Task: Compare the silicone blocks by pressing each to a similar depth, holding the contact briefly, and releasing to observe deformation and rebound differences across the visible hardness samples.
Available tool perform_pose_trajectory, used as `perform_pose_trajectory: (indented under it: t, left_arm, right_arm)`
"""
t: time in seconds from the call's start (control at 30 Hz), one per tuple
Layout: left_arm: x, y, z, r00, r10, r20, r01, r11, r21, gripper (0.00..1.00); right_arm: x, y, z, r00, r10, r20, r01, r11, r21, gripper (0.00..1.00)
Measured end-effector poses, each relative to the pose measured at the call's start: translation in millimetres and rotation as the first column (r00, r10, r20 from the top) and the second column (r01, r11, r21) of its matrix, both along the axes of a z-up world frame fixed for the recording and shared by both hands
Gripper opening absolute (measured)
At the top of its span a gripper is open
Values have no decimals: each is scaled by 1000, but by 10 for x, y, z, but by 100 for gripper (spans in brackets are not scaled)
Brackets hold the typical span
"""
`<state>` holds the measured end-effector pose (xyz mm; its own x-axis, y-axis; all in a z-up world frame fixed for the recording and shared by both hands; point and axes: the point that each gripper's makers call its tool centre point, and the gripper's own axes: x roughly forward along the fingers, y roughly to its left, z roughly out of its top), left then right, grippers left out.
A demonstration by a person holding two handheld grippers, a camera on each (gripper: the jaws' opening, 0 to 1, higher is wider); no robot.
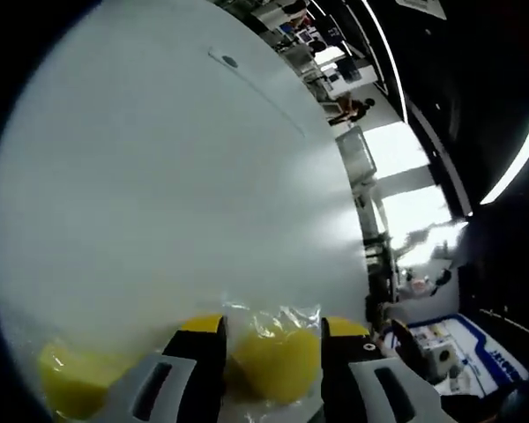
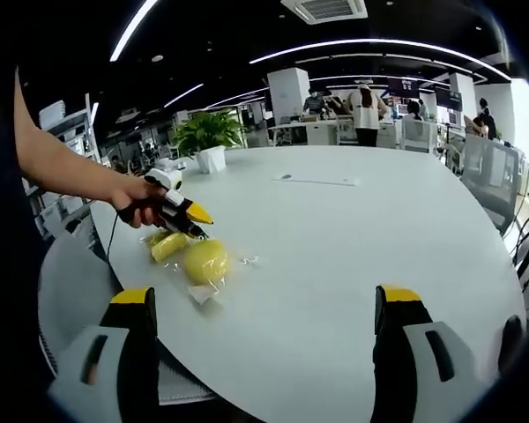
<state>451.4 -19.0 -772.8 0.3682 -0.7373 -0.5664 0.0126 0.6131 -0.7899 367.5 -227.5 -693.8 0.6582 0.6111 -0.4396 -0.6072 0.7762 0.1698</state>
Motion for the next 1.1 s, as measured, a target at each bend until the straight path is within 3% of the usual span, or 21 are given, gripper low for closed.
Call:
perform_pose_trajectory:
  t: [0.3,0.4,0.47,0.6,0.7,0.87,1.1]
  left_arm:
    - [27,82,-147,1000,-23,-12,24,998,63,19]
    - [88,144,-233,999,-30,15,28,994,106,13]
    - [102,152,-266,1000,-22,3,22,993,115,13]
    - [140,129,-288,997,-54,60,43,985,166,2]
    - [142,110,-301,998,-48,49,38,981,188,0]
    - [134,93,-260,1000,-3,-2,3,990,144,0]
    - [94,38,-123,1000,30,-7,-29,996,81,0]
  right_arm:
    - [16,-53,-38,1000,-11,-6,11,1000,0,96]
    - [17,-62,-47,1000,-14,-10,14,1000,1,96]
    - [17,-61,-49,1000,-14,-12,14,1000,1,96]
    - [19,-79,-46,1000,-17,-11,17,1000,-1,96]
    - [19,-93,-45,1000,-20,-12,20,1000,-2,96]
    - [19,-103,-44,1000,-22,-10,22,1000,-2,96]
    - [18,-82,-27,1000,-24,-4,24,1000,1,96]
